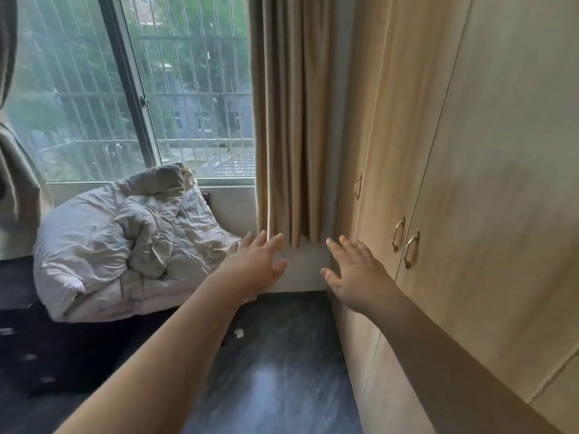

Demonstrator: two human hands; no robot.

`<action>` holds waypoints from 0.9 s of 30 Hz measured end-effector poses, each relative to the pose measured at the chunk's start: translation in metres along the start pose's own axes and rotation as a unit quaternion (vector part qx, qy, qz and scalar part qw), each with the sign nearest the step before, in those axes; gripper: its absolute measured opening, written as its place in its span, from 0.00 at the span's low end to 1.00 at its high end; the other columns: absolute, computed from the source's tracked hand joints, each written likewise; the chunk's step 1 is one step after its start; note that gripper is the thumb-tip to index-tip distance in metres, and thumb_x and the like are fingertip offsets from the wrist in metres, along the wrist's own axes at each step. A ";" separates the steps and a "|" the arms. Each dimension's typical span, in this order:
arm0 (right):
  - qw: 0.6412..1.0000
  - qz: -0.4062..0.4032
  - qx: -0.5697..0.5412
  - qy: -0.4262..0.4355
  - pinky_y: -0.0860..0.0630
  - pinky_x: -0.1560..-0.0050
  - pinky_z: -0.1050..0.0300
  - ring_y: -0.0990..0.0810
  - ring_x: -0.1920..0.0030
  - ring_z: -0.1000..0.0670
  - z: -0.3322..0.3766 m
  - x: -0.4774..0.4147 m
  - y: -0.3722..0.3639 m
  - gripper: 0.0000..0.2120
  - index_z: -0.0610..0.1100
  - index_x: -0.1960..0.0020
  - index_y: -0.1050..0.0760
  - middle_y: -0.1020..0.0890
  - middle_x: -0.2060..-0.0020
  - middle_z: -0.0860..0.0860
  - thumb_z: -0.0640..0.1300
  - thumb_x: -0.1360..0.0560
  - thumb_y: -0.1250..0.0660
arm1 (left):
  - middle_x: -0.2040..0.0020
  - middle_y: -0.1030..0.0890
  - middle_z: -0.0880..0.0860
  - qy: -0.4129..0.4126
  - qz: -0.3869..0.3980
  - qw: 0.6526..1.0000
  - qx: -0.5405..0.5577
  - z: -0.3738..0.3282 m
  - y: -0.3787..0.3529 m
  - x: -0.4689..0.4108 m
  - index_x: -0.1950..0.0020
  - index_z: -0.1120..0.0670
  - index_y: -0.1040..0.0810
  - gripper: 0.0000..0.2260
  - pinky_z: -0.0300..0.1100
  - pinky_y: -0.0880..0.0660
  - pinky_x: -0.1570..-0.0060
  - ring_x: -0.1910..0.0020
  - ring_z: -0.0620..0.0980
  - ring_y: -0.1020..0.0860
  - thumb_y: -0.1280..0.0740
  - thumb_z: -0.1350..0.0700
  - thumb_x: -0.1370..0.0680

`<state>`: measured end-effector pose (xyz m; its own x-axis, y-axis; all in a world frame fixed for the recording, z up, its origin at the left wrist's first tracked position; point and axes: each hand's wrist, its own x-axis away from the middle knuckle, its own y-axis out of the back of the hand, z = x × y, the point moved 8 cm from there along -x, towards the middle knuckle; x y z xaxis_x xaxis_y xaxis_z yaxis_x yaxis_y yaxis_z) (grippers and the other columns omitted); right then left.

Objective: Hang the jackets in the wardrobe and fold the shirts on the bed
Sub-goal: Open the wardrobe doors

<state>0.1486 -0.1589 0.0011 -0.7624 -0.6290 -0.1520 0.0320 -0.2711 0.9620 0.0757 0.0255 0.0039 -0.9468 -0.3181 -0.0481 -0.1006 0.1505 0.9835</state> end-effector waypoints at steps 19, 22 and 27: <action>0.988 0.041 0.029 -0.149 0.50 0.22 0.48 0.53 0.21 0.46 -0.091 -0.222 -0.067 0.31 0.53 0.20 0.54 0.50 0.20 0.50 0.61 0.19 0.49 | 0.18 0.52 0.51 -0.153 0.064 0.986 -0.016 0.017 -0.043 -0.275 0.19 0.42 0.56 0.30 0.59 0.52 0.23 0.19 0.56 0.55 0.46 0.41 0.17; 0.979 0.038 0.027 -0.200 0.52 0.22 0.49 0.53 0.21 0.45 -0.108 -0.230 -0.071 0.32 0.52 0.19 0.53 0.50 0.20 0.49 0.60 0.19 0.48 | 0.18 0.51 0.51 -0.202 0.089 0.975 -0.020 0.004 -0.069 -0.309 0.19 0.43 0.55 0.30 0.59 0.50 0.23 0.20 0.57 0.54 0.46 0.40 0.18; 0.962 0.034 0.035 -0.268 0.55 0.23 0.52 0.52 0.21 0.45 -0.140 -0.218 -0.075 0.32 0.52 0.20 0.53 0.49 0.20 0.49 0.60 0.19 0.47 | 0.18 0.49 0.53 -0.286 0.109 0.951 -0.037 -0.050 -0.106 -0.351 0.19 0.44 0.55 0.30 0.59 0.47 0.24 0.20 0.58 0.51 0.47 0.38 0.18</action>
<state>0.4033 -0.1037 -0.0695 -0.9846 -0.1717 0.0331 0.0645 -0.1810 0.9814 0.4345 0.0742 -0.0749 -0.9561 0.2782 0.0924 0.1194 0.0818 0.9895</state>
